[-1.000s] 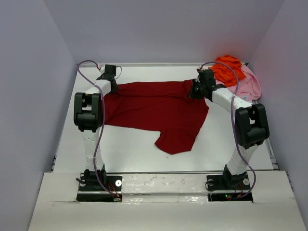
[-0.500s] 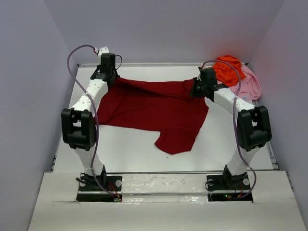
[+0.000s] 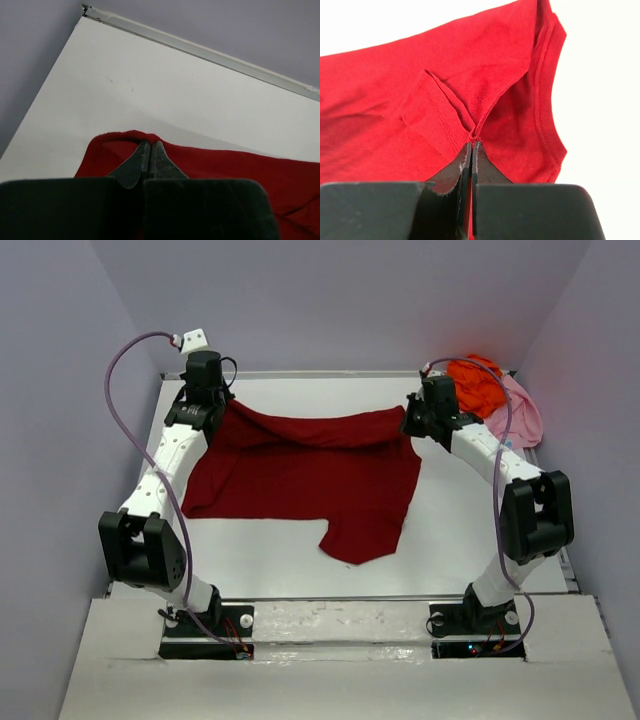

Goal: Fold and stack the t-shirts
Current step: Flatten out the 1/3-folded T-shirt at the center of the board.

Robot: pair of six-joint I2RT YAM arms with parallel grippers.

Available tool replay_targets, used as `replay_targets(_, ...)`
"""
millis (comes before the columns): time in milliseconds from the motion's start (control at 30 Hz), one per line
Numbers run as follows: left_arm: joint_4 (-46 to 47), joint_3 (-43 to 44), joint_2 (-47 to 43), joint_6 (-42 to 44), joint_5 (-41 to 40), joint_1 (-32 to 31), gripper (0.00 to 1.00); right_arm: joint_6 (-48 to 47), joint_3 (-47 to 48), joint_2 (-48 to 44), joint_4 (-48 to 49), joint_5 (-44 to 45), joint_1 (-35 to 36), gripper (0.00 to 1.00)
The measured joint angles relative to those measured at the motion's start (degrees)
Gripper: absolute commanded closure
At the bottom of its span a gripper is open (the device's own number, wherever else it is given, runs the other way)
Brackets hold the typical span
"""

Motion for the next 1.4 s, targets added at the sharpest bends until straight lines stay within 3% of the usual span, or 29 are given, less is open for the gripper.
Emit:
replay_targets(467, 1.57, -5.22, -10.93, 0.94, -1.09, -0.02, 1.0, -1.68, 4.94, -5.68, -1.99, 3.48, 0.0, 1.0)
replay_targets(667, 0.94, -5.68, -15.17, 2.19, -1.68, -1.38, 1.0, -3.52, 14.47, -7.15, -6.62, 6.05, 0.0, 1.0)
replay_targets(900, 0.96, -5.75, -28.02, 3.02, -1.9, -2.47, 1.0, -4.72, 22.95, -14.27, -9.88, 8.85, 0.0, 1.0)
replay_targets(1100, -0.04, -3.85, -34.16, 3.02, -1.55, -2.47, 1.0, -4.61, 24.74, -21.46, -11.69, 10.34, 0.0, 1.0)
replay_targets(1400, -5.11, 1.9, -35.1, 2.97, 1.66, -2.43, 1.0, -5.66, 35.91, -21.84, -17.75, 12.72, 0.0, 1.0)
